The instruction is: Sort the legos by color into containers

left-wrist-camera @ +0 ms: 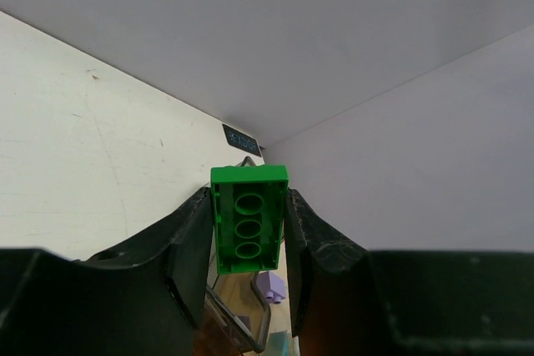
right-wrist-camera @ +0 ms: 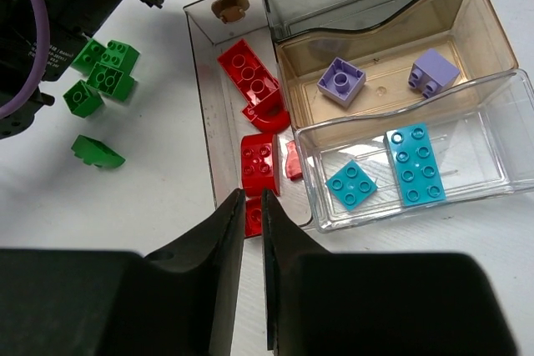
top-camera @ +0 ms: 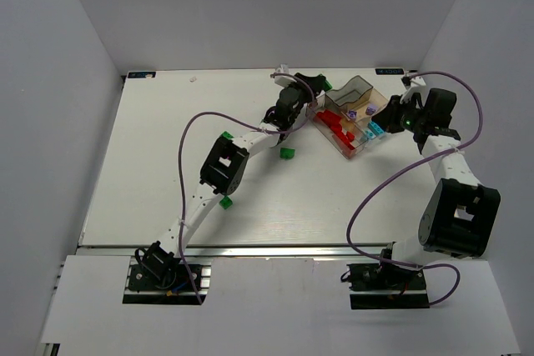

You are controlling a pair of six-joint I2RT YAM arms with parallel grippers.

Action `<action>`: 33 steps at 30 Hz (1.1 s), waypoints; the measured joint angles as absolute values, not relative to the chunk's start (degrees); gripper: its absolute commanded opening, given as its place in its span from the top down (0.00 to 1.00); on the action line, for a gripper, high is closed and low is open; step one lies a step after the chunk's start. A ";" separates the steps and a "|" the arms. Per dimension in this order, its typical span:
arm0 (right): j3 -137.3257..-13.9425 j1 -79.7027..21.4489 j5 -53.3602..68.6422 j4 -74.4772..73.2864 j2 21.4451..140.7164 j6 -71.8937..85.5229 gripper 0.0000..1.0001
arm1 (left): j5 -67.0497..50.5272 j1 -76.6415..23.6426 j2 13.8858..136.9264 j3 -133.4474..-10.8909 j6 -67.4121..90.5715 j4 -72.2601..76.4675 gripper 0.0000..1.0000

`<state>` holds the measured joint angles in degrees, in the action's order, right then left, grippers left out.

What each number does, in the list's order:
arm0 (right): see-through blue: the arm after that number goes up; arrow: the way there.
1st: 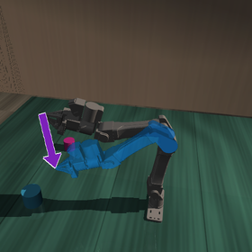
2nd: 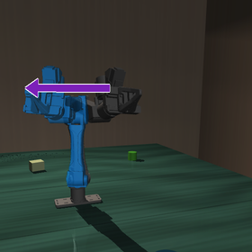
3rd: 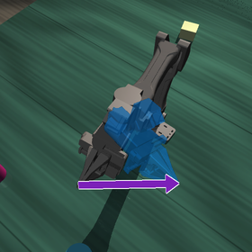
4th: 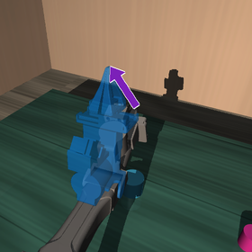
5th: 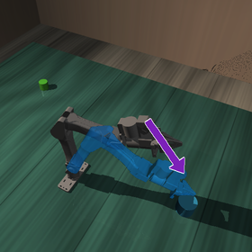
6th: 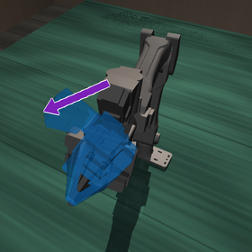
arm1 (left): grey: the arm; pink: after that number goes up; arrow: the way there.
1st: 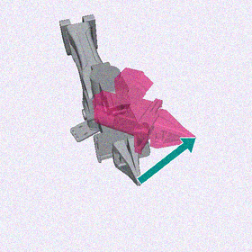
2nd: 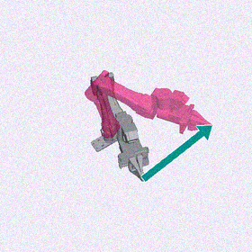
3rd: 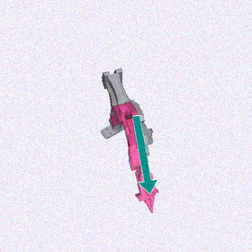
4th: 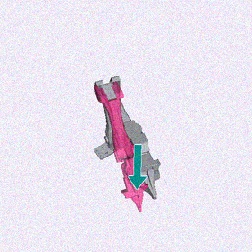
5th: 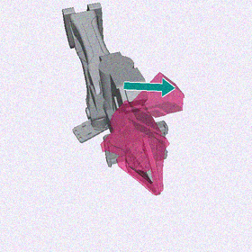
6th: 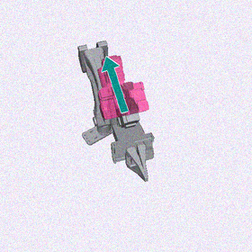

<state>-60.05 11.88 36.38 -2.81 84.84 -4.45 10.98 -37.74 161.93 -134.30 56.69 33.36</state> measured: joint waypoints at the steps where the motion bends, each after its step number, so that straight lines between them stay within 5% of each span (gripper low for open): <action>1: -59.92 11.88 36.45 -2.79 84.84 -4.45 0.80 | 10.96 -37.74 161.93 -134.32 57.01 33.56 1.00; 29: -59.05 11.88 37.74 -2.79 84.86 -4.16 0.79 | 9.96 -39.99 164.57 -135.04 60.90 34.26 1.00; 33: -59.05 11.88 37.74 -2.79 84.86 -3.97 0.76 | 9.98 -39.99 164.57 -135.04 60.90 34.20 0.83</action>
<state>-59.05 11.88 37.74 -2.79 84.86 -3.97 9.98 -39.99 164.57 -135.04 60.90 34.20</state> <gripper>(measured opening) 0.226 0.455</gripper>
